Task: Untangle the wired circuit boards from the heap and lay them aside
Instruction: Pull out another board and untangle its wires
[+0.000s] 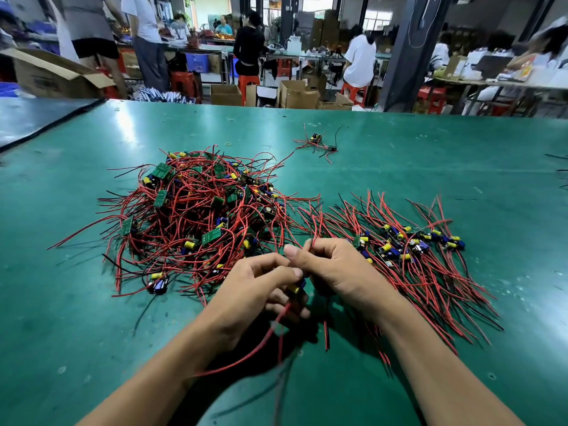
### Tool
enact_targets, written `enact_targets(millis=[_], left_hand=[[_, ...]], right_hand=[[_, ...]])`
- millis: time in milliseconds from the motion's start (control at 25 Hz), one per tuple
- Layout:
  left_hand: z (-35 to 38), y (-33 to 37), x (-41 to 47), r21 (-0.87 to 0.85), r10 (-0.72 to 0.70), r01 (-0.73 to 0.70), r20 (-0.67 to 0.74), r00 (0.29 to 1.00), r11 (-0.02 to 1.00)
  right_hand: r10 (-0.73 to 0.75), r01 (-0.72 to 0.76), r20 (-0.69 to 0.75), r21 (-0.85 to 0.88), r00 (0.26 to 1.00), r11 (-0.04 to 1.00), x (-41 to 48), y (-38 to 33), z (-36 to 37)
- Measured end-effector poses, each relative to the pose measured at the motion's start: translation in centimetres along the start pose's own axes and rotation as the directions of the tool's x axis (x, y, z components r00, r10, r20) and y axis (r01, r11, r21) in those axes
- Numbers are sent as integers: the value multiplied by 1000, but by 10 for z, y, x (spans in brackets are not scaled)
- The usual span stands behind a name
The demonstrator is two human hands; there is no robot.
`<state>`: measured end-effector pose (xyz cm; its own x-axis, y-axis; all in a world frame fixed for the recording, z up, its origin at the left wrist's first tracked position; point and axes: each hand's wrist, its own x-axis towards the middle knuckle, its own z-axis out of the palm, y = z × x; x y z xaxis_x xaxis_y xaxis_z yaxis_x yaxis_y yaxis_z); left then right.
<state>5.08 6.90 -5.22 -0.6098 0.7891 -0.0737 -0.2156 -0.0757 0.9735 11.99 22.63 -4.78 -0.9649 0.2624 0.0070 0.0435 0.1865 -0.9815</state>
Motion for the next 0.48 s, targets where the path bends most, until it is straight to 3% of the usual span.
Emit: enact_targets(millis=[200,320,480], left_hand=[[1,-6,3,41,60,-55,-124,991,998],[0,-5,4,-6,25,-26,-86,996,1000],[3,-5,3,-22,-22,21,-50,999,1000]], right_hand=[[-32,31,30,52,999,998,0,-1,0],[-142,135,-78,-84,987,987,2,1,0],[-115,114,-102,-8,988,993,2,2,1]])
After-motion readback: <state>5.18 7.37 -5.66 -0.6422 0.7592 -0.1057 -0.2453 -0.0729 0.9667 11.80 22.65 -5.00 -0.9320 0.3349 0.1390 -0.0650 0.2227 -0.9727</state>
